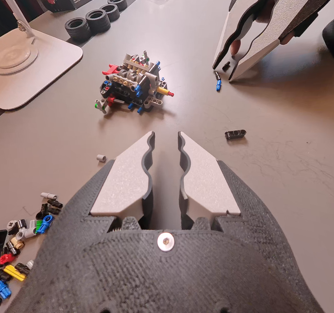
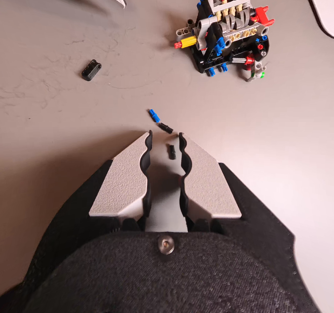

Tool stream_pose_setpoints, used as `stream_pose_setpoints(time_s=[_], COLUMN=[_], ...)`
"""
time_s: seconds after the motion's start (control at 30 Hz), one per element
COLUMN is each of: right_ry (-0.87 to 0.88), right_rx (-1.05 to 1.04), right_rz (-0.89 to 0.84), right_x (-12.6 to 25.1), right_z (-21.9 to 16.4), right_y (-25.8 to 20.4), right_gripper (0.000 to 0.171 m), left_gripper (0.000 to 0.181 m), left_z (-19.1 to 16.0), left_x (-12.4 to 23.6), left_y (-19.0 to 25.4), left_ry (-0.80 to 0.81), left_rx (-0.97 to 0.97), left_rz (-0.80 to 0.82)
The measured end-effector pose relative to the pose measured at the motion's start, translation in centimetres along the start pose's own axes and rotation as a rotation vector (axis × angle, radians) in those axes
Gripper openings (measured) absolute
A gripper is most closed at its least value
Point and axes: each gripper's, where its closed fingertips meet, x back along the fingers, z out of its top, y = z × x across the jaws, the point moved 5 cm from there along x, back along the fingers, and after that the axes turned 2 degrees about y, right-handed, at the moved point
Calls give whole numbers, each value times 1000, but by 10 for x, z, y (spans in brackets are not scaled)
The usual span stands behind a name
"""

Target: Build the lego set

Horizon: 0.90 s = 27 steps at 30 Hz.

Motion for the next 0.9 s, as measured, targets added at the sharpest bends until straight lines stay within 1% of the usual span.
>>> stream_pose_setpoints(time_s=[0.1,0.23,0.57,0.8,0.9], right_ry=[-18,-13,-4,-14,-10], right_rx=[-2,-2,-2,34,42], right_rz=[18,30,34,57,51], right_x=[-1,-1,-5,-7,-7], right_z=[1,1,5,8,7], right_y=[0,-4,2,0,-2], right_gripper=[27,19,19,6,4], left_gripper=[24,24,24,24,24], left_z=[1,2,1,-1,-2], left_x=[1,1,0,-1,-2], left_y=[0,1,2,1,1], left_ry=[3,7,-2,-9,-11], left_rx=[-5,-10,-14,-12,-10], left_rz=[0,0,-3,-2,-4])
